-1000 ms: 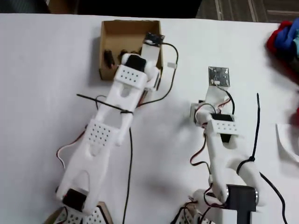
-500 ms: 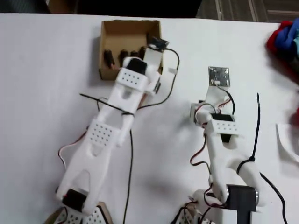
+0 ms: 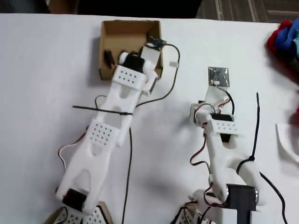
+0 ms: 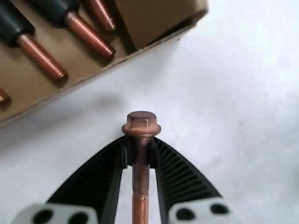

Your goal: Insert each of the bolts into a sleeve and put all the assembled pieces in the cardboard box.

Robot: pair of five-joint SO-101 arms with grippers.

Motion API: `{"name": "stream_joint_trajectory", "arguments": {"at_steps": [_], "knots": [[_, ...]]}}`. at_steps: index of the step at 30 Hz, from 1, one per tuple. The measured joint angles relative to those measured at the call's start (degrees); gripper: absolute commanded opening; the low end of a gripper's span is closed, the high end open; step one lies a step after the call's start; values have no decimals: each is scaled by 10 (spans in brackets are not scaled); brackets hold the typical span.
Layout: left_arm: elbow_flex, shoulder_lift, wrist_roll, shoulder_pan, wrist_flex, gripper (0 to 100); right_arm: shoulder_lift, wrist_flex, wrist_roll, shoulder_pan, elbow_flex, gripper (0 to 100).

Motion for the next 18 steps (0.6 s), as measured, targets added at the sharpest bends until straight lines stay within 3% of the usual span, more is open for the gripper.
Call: {"name": "stream_joint_trajectory", "arguments": {"at_steps": [8, 13, 18], "knots": [[69, -142, 0, -3, 2, 26, 0, 0, 0, 0, 0, 20], [263, -308, 18, -1, 2, 26, 0, 0, 0, 0, 0, 20], [498, -484, 128, 3, 2, 26, 0, 0, 0, 0, 0, 20]]}}
